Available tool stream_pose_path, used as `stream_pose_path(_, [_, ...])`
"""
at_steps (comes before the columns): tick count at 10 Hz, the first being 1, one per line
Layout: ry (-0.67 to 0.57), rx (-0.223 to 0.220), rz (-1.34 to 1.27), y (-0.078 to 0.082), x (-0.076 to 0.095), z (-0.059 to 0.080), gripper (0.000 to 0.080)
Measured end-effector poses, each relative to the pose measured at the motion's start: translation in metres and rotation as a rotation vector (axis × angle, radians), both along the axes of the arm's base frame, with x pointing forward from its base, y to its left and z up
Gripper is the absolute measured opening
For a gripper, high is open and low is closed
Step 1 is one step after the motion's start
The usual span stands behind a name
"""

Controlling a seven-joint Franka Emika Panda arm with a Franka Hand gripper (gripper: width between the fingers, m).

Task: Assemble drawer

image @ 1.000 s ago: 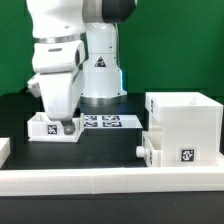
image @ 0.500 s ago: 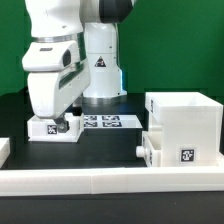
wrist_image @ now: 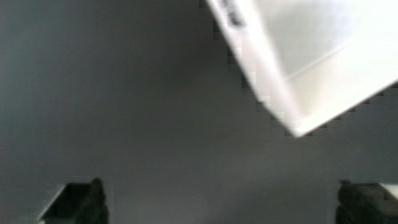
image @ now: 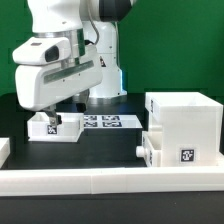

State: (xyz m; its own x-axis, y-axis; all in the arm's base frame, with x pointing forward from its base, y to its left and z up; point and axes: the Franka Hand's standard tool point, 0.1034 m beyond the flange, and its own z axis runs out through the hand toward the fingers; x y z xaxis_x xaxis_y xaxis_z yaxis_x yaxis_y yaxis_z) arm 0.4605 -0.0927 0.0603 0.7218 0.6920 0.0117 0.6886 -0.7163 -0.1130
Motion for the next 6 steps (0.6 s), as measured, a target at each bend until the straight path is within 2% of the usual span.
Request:
stream_pose_path(2, [0.007,-0.007,-0.146,0.000,-0.024,0.001,0.0649])
stream_pose_path(6, [0.033,-0.012,-0.437,0.004,-0.020,0.000,0.0649])
